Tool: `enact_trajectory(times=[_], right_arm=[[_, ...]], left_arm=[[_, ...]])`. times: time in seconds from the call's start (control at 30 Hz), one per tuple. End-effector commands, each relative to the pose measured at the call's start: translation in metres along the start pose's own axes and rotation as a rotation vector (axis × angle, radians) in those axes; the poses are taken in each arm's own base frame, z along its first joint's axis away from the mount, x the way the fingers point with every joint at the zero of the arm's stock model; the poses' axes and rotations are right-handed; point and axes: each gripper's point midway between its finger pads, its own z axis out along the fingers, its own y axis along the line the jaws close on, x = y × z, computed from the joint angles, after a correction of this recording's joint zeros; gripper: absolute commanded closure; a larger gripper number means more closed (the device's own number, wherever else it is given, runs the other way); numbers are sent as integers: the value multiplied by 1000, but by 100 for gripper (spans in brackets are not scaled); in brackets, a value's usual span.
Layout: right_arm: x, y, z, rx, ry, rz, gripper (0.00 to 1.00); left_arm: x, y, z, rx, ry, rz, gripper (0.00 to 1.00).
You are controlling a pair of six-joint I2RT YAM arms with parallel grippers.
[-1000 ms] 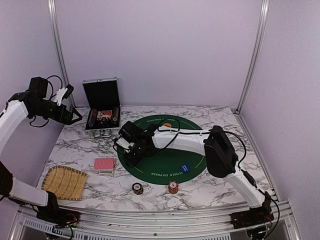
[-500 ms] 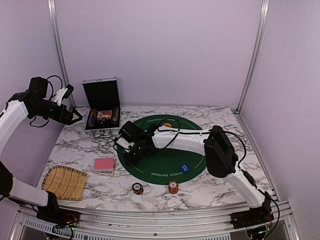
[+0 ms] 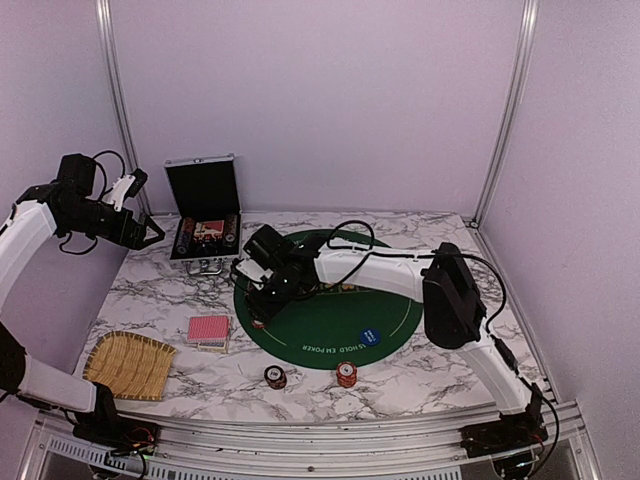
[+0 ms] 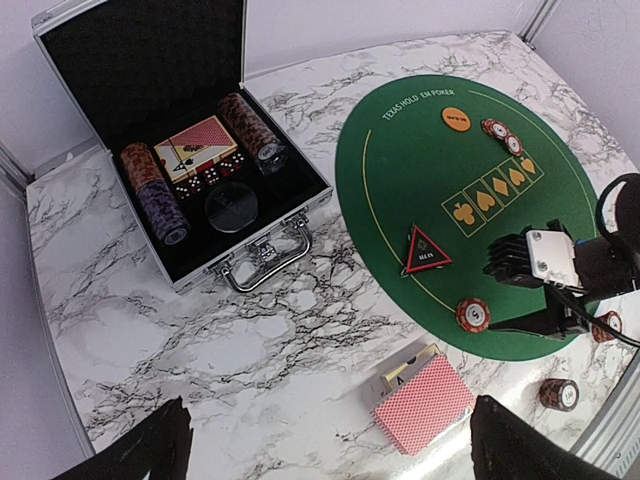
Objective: Distribute texas hold em gaming equipment
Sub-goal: Place the poker chips pile on the poker table mat, then pick up the pile of poker chips from the pile of poker chips.
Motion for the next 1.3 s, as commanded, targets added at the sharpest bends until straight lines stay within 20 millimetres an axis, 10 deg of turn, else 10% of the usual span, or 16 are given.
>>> enact_trajectory(times=[0.0,0.23,0.43,0.6,1.27], right_arm=[[-39,7,-73,-31,-138,0,36],[22,-1,-130,24,-65,2,23],[120,4,-147,40,115,7,13],[161,24,-151,-19,207,-5,9],[200,25,-107,-17,338,-55,19]], left_arm=[[-2,-2,-7,1,-6,0,1],[-1,-3,-7,1,-3,2,1],[0,-3,-6,2,0,3,1],[1,-1,-4,2,8,-5,1],[0,-1,-5,-1,8,-3,1]])
